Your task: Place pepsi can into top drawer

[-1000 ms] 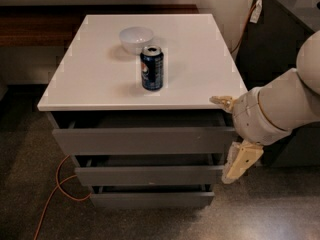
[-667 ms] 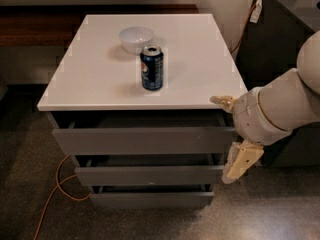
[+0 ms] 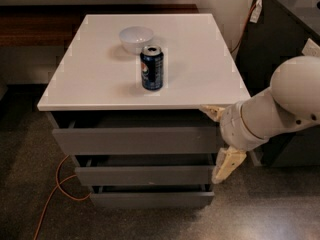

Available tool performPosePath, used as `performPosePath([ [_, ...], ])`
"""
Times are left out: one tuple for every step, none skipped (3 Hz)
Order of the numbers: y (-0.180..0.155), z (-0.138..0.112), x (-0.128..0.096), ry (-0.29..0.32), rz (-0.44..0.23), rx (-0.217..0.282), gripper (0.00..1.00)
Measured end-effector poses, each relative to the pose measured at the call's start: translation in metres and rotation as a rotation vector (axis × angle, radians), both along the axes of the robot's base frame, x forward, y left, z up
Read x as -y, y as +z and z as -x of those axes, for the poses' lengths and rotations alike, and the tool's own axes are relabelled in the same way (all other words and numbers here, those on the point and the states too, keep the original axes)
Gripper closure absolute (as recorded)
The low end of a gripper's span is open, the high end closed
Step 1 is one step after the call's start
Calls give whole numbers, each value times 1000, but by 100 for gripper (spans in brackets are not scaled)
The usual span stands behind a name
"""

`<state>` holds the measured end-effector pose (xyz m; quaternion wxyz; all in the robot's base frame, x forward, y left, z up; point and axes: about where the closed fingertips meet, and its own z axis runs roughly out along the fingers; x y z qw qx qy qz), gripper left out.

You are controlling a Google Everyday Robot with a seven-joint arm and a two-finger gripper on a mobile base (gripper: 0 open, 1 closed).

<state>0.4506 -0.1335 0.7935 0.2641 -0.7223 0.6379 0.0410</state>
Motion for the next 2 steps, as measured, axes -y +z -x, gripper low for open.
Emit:
performPosePath([
  [-33,-16,-7,45,-8,1,0],
  [-54,-23,-13,73,-1,1,0],
])
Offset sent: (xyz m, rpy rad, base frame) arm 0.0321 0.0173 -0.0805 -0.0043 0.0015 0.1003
